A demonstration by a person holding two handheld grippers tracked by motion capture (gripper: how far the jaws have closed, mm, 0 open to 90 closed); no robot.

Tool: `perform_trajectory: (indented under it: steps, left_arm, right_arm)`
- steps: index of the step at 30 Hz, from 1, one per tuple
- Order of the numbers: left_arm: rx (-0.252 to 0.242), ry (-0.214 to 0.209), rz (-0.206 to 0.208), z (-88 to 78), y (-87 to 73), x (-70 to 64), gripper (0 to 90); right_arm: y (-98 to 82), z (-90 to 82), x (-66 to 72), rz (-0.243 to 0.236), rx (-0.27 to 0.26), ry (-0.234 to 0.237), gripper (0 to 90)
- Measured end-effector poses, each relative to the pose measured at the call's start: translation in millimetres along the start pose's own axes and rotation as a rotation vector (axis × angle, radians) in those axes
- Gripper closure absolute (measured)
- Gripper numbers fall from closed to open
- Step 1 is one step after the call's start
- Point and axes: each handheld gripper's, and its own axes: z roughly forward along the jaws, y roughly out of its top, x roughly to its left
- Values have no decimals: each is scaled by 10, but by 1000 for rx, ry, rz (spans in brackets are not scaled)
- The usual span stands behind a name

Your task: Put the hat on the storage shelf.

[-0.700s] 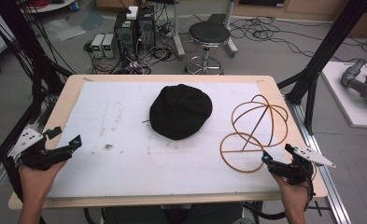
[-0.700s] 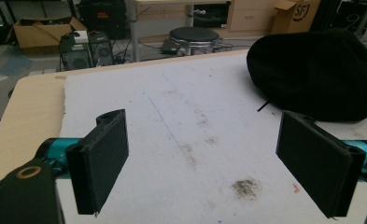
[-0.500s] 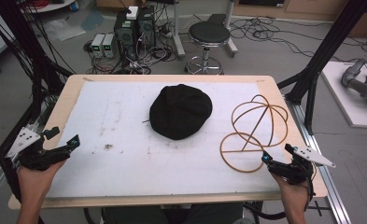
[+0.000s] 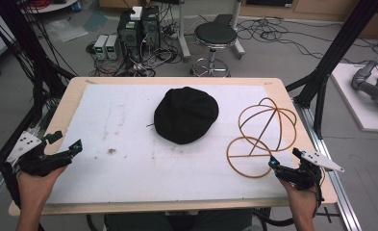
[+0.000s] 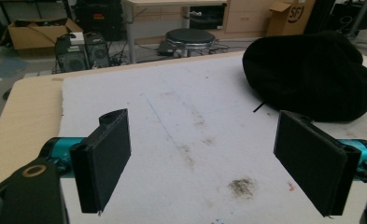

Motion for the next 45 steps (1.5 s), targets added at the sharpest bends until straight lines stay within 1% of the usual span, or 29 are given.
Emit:
perform_trajectory:
  steps: [6,9,10,13,17,19,23,26,30,32,35,38,41,43,44,45]
  left_arm:
    - [7,-30,7,90,36,-33,190]
    - [8,-52,14,161,68,-66,190]
    - [9,-58,20,186,78,-80,190]
    - [12,-80,30,271,101,-121,190]
    - [6,-108,42,395,134,-155,190]
    - [6,-113,44,459,156,-168,191]
    - [5,-124,46,580,204,-194,191]
    - [-3,-136,53,649,255,-230,191]
    - [-3,-147,68,741,319,-275,192]
    - [-10,-151,66,787,345,-295,192]
    - [-7,-160,70,853,380,-314,191]
    - [-9,-166,79,922,429,-350,191]
    - [-6,-184,86,1004,478,-391,191]
    - [-3,-201,80,1064,499,-408,191]
    - [0,-208,85,1095,511,-415,191]
    - [1,-208,89,1122,524,-427,190]
  right_arm:
    - [-11,-24,-15,2,5,-5,50]
    - [-16,-40,-18,5,2,-10,50]
    - [-19,-49,-27,-2,3,-13,50]
    - [-31,-77,-37,6,1,-17,50]
    - [-43,-111,-52,4,2,-27,50]
    - [-46,-125,-50,11,2,-27,50]
    - [-51,-144,-51,3,2,-32,50]
    - [-56,-158,-53,8,5,-34,50]
    - [-59,-161,-54,10,3,-36,51]
    - [-60,-162,-54,7,4,-35,51]
    - [-59,-162,-48,14,3,-34,51]
    - [-58,-158,-54,7,4,-33,51]
    - [-58,-155,-56,0,4,-31,51]
    - [-59,-157,-55,3,5,-31,51]
    - [-59,-157,-54,8,4,-31,51]
    - [-60,-157,-58,5,4,-33,51]
